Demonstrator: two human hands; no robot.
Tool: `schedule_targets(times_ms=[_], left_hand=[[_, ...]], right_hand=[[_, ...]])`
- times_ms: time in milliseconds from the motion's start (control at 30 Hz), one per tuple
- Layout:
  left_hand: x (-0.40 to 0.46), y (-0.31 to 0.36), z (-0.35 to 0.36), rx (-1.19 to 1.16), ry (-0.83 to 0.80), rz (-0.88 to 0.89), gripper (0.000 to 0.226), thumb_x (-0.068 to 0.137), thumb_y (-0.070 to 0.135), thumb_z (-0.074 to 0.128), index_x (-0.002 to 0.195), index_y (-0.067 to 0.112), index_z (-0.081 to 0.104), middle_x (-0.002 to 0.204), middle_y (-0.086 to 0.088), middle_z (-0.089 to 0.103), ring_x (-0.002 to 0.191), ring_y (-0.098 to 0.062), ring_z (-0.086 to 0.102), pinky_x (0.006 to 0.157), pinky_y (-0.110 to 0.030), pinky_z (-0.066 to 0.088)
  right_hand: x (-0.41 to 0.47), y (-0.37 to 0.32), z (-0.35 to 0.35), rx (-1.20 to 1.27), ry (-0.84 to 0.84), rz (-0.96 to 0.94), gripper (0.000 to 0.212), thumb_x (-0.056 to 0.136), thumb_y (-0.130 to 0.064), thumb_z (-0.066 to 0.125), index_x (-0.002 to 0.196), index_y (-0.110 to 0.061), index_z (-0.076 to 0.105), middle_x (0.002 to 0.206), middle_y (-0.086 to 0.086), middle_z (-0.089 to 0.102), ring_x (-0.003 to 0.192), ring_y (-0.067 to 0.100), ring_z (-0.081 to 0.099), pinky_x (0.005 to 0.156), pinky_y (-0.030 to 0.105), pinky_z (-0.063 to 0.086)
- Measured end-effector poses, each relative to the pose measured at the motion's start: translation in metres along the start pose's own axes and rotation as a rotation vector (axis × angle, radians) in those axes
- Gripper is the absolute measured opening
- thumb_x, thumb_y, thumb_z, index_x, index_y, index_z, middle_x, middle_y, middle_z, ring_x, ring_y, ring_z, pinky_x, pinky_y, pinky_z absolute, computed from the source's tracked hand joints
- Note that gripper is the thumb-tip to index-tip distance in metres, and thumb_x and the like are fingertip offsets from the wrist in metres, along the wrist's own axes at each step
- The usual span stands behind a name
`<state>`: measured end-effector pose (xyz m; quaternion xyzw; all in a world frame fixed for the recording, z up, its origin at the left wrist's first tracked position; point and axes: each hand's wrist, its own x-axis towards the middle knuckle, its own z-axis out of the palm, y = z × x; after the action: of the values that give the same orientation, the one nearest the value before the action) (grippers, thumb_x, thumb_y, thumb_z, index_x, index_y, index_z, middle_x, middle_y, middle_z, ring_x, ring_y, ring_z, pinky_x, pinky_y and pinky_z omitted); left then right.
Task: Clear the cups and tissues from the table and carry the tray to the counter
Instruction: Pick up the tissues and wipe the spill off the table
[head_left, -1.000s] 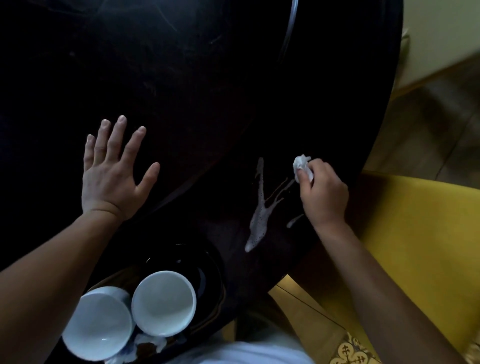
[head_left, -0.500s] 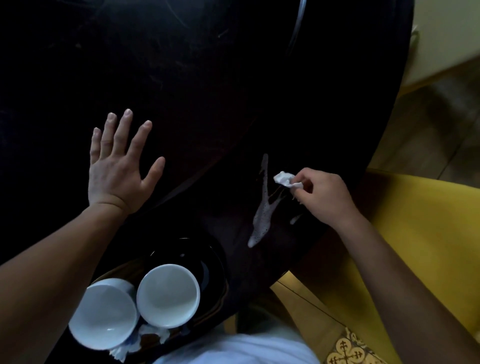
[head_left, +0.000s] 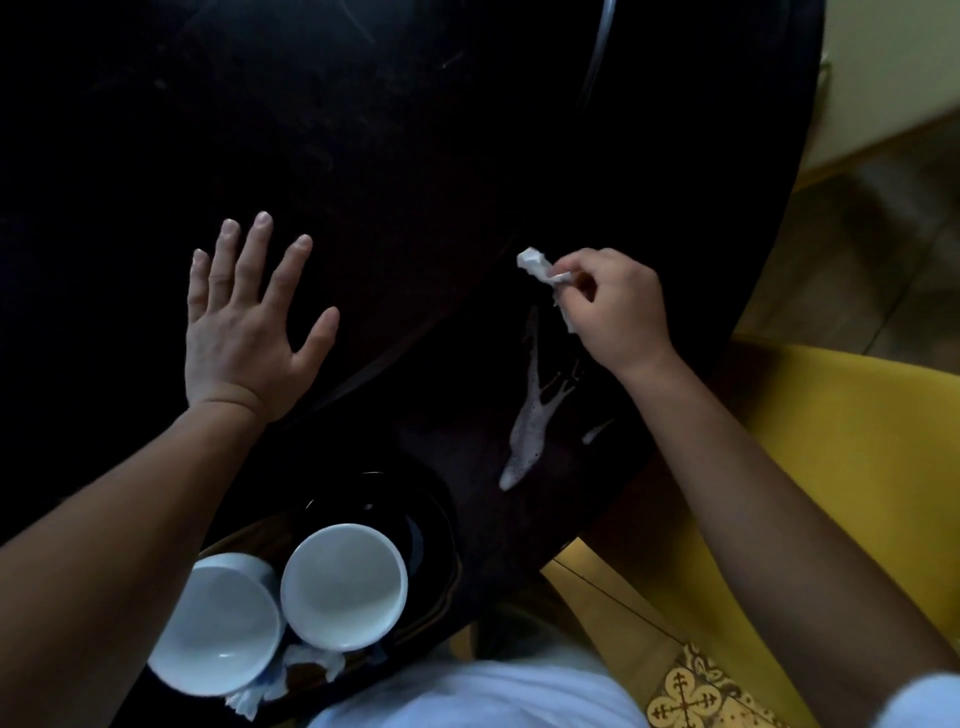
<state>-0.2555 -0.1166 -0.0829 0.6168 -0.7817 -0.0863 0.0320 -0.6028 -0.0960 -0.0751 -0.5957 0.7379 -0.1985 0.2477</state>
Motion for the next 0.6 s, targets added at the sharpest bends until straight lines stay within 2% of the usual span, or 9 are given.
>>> schedule_targets(times_ms=[100, 167, 300, 400, 600], left_hand=[[0.000, -0.001, 0.000, -0.001, -0.006, 0.002, 0.074, 0.098, 0.061, 0.034, 0.162, 0.026, 0.025, 0.172, -0.005, 0.008, 0.159, -0.027, 0.000, 0.128, -0.049, 0.000], [0.000, -0.003, 0.000, 0.000, -0.009, 0.001, 0.073, 0.098, 0.061, 0.034, 0.162, 0.026, 0.024, 0.172, -0.004, 0.007, 0.159, -0.027, -0.001, 0.128, -0.050, 0.000], [-0.002, -0.005, 0.000, 0.001, -0.008, 0.007, 0.073, 0.098, 0.060, 0.035, 0.162, 0.026, 0.025, 0.172, -0.005, 0.008, 0.159, -0.027, 0.000, 0.128, -0.050, 0.001], [-0.003, -0.007, -0.001, -0.002, -0.003, 0.013, 0.073, 0.098, 0.060, 0.035, 0.162, 0.025, 0.025, 0.172, -0.005, 0.008, 0.159, -0.028, 0.001, 0.128, -0.050, 0.001], [-0.006, -0.012, -0.001, 0.009, -0.004, 0.022, 0.073, 0.098, 0.059, 0.036, 0.161, 0.025, 0.026, 0.172, -0.005, 0.009, 0.159, -0.028, 0.001, 0.128, -0.050, 0.001]], right_hand=[[0.000, -0.008, 0.018, -0.095, -0.078, -0.003, 0.018, 0.088, -0.022, 0.062, 0.100, -0.023, 0.075, 0.089, -0.010, 0.057, 0.084, 0.015, 0.063, 0.073, 0.029, 0.050], [-0.007, -0.011, 0.025, -0.147, -0.117, 0.000, 0.020, 0.089, -0.023, 0.060, 0.102, -0.020, 0.074, 0.093, -0.006, 0.060, 0.087, 0.018, 0.063, 0.072, 0.027, 0.045], [-0.029, -0.008, 0.023, -0.177, -0.161, 0.011, 0.018, 0.088, -0.026, 0.057, 0.096, -0.018, 0.072, 0.086, -0.007, 0.056, 0.080, 0.019, 0.061, 0.066, 0.027, 0.041], [-0.038, -0.003, 0.019, -0.194, -0.224, 0.016, 0.018, 0.086, -0.028, 0.058, 0.094, -0.020, 0.072, 0.086, -0.007, 0.058, 0.082, 0.020, 0.061, 0.068, 0.029, 0.042], [-0.024, 0.017, -0.008, -0.137, -0.004, 0.089, 0.015, 0.084, -0.021, 0.060, 0.098, -0.016, 0.066, 0.088, 0.002, 0.064, 0.080, 0.022, 0.061, 0.068, 0.036, 0.052]])
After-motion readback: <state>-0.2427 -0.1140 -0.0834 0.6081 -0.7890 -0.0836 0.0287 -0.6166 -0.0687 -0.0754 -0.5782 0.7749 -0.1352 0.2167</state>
